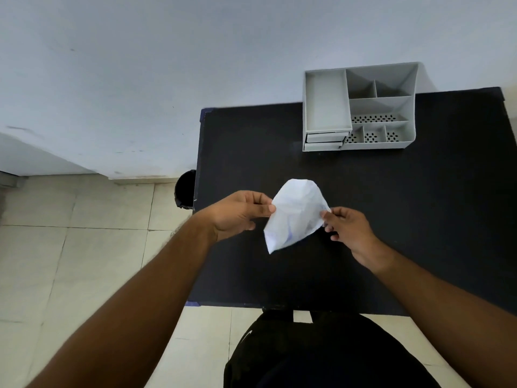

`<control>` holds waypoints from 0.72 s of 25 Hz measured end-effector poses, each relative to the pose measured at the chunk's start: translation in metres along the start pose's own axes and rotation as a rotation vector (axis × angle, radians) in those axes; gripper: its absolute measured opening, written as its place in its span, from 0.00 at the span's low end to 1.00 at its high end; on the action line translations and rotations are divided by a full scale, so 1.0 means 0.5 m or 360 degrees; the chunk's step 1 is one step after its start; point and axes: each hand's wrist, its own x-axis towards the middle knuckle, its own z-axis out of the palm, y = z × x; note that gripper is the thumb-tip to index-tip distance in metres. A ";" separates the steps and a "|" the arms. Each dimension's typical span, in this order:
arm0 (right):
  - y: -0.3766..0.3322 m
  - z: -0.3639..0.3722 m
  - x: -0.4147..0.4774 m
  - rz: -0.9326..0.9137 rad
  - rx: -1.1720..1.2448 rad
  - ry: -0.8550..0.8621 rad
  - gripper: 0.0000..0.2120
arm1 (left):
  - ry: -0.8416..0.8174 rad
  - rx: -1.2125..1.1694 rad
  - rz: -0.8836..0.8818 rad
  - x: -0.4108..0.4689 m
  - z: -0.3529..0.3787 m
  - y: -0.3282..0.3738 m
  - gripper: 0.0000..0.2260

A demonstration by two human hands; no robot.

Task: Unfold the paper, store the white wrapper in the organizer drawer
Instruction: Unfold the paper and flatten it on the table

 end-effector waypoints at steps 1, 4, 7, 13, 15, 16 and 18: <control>0.002 0.001 -0.001 0.0014 0.0018 -0.0025 0.07 | 0.0041 -0.0072 0.0004 -0.001 -0.001 0.001 0.06; -0.003 -0.002 -0.005 0.0059 0.0056 -0.0049 0.07 | 0.0000 -0.0119 0.0019 0.008 0.001 0.016 0.06; 0.003 -0.002 -0.005 0.0064 0.0068 -0.0054 0.06 | 0.0325 0.0271 -0.0078 0.012 -0.008 0.014 0.07; -0.005 -0.003 -0.006 0.0004 0.0121 0.0012 0.05 | 0.0280 0.0369 -0.0282 0.026 -0.041 -0.010 0.03; -0.010 -0.003 -0.002 -0.0019 0.0092 0.0047 0.06 | 0.0272 0.0479 -0.0372 0.038 -0.052 -0.024 0.05; -0.009 0.000 -0.002 -0.0037 0.0057 0.0038 0.06 | 0.0417 0.0564 -0.0377 0.045 -0.064 -0.040 0.05; -0.012 0.015 -0.007 -0.0079 -0.0008 -0.0032 0.05 | 0.0698 0.0712 -0.0364 0.062 -0.091 -0.073 0.04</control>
